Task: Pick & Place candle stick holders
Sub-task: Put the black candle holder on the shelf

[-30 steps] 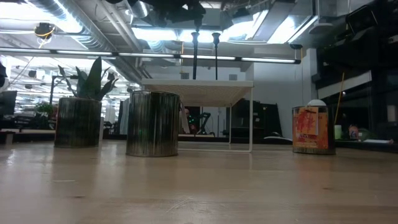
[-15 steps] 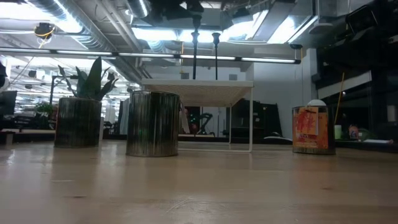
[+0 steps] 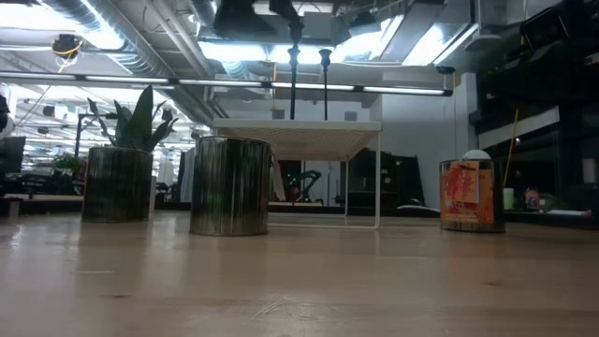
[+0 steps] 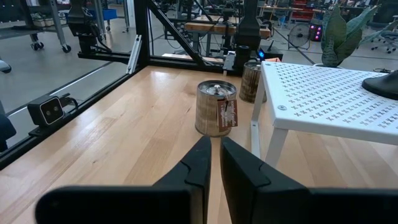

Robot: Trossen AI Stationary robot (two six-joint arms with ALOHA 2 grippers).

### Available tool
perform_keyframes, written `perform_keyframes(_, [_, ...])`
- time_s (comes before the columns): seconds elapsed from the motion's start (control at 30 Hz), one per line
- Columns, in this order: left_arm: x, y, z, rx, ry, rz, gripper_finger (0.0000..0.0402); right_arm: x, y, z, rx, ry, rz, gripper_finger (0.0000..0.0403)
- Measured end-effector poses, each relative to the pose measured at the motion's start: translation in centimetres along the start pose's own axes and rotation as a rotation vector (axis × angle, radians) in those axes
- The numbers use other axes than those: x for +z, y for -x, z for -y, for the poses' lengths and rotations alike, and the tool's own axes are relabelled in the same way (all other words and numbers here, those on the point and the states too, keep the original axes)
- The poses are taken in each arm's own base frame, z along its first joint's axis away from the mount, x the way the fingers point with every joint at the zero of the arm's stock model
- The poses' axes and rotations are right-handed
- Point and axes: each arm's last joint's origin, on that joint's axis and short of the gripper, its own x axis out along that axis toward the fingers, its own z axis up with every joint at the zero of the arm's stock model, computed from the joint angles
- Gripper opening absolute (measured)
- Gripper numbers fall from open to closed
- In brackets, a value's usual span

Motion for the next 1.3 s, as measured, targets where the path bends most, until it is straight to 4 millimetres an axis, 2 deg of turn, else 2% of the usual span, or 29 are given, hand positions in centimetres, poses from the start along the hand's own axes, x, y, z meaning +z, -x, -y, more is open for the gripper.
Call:
perform_keyframes(0.13, [-2.2,-1.8,0.7,0.018,0.022,-0.073,0.0270,0.0,0.0,0.0,-0.001,0.000,0.001,0.0039])
perform_keyframes(0.3, [-4.3,-4.4,1.0,0.066,0.019,-0.074,0.0261,0.0,0.0,0.0,0.000,0.000,0.000,0.0039])
perform_keyframes(0.4, [-5.0,-5.4,1.0,0.105,0.017,-0.069,0.0251,0.0,0.0,0.0,0.000,0.000,0.001,0.0039])
perform_keyframes(0.67, [-5.2,-5.6,0.7,0.185,0.004,-0.054,0.0193,0.0,0.0,0.0,0.000,0.000,0.000,0.0039])
perform_keyframes(1.1, [-5.2,-5.9,0.4,0.152,-0.002,-0.064,0.0017,0.0,0.0,0.0,0.000,0.000,0.001,0.0039])
perform_keyframes(1.3, [-4.5,-6.3,-0.1,0.143,0.034,-0.019,0.0018,0.0,0.0,0.0,0.000,0.000,0.000,0.0039])
